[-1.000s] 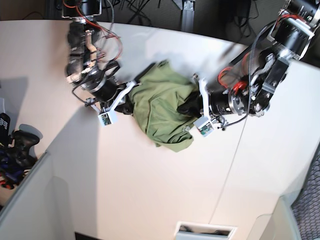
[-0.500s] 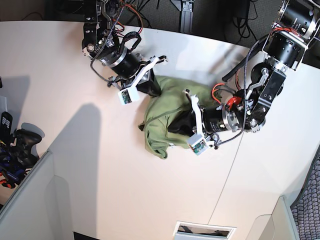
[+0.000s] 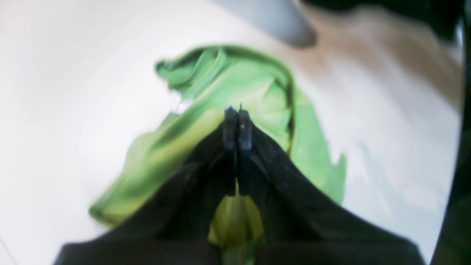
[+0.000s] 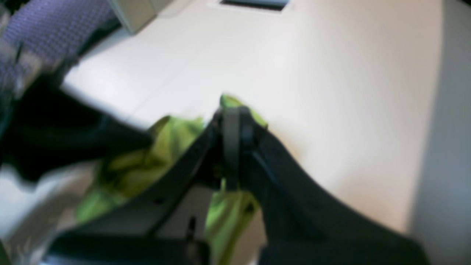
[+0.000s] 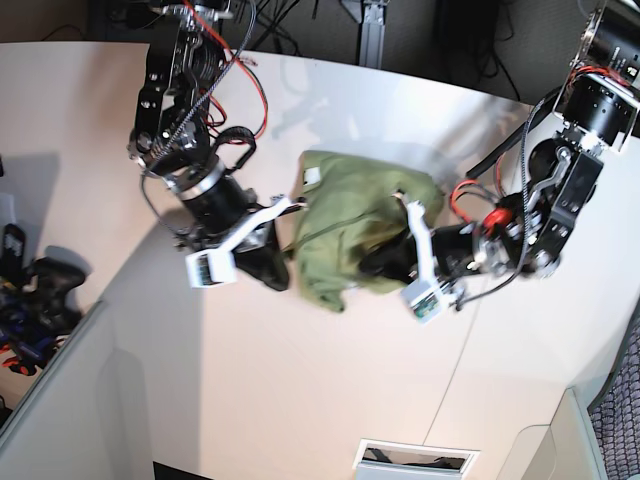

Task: Layout the t-shirt on the table in an organized manner, then fold the t-shirt properly
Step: 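Regrasp the bundle with both grippers and fold it over again, then press and flatten the folded shirt with both grippers, then release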

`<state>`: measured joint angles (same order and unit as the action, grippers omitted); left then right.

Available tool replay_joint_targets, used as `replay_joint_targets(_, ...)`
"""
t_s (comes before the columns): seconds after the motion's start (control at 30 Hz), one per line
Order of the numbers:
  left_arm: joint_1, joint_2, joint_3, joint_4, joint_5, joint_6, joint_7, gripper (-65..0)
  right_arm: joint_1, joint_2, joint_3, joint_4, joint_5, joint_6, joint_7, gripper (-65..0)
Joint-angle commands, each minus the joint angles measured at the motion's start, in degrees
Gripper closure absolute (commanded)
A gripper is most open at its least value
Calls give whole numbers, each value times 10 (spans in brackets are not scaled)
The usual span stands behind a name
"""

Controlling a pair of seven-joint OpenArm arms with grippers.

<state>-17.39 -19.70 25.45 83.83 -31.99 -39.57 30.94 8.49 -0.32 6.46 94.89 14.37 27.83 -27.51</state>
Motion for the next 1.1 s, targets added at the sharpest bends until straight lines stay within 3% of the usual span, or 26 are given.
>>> replay_joint_targets(0.0,-9,-3,-4,0,-4,-4,-15,0,24,-7,-3,-22,-6,1,12,0)
replay_joint_targets(0.2,0,10,-4,-88,69,-4,-102,0,92,-13,-28,-247,-79,1,65,0)
replay_joint_targets(0.37,0,39,-4,-176,89,-4,-139,0,102,-13,-32,-371,-108,0,133,0)
replay_joint_targets(0.53,-12,37,-4,-139,69,-4,-135,0,100,-13,-32,-337,-102,1,124,0)
replay_joint_targets(0.87,-14,-9,-4,42,-18,-4,-11,0,99,-13,-32,-140,-46,1,29,0)
replay_joint_targets(0.97,-2,-15,-4,42,-19,-4,-11,0,92,-13,-35,-125,6,2,-13,0)
replay_joint_targets(1.07,29,-16,-4,41,-7,-4,-12,0,67,-13,-57,-125,10,3,-14,0)
